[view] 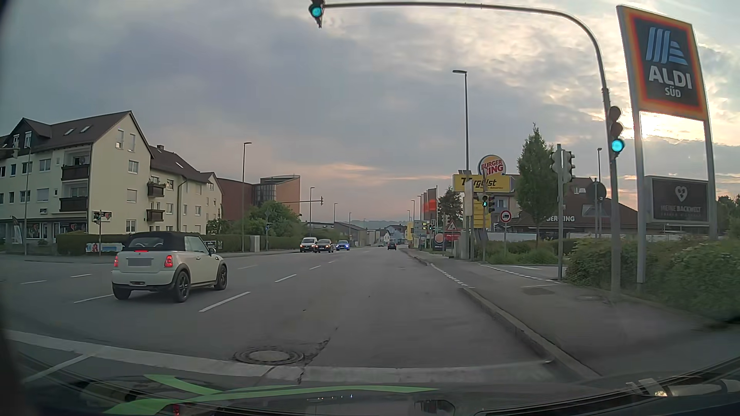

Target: Follow the waypoints while adhering to traffic rules and regulations

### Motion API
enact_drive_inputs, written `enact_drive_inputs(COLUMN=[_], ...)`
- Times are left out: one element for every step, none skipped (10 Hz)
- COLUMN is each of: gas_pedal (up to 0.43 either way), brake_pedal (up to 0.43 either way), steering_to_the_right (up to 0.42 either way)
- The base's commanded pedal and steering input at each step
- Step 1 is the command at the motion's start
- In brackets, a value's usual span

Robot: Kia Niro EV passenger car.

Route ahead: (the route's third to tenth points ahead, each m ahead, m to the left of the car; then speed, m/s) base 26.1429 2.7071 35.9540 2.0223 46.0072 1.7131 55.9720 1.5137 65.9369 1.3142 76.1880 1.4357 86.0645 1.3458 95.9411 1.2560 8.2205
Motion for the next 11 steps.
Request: enact_drive_inputs(gas_pedal=[0.13, 0.13, 0.13, 0.118, 0.118, 0.118, 0.118, 0.067, 0.0, 0.0, 0.0], brake_pedal=[0.0, 0.0, 0.0, 0.0, 0.0, 0.0, 0.0, 0.0, 0.0, 0.0, 0.0], steering_to_the_right=[-0.005, -0.005, -0.005, -0.005, -0.005, -0.005, -0.005, -0.006, -0.006, -0.006, -0.006])
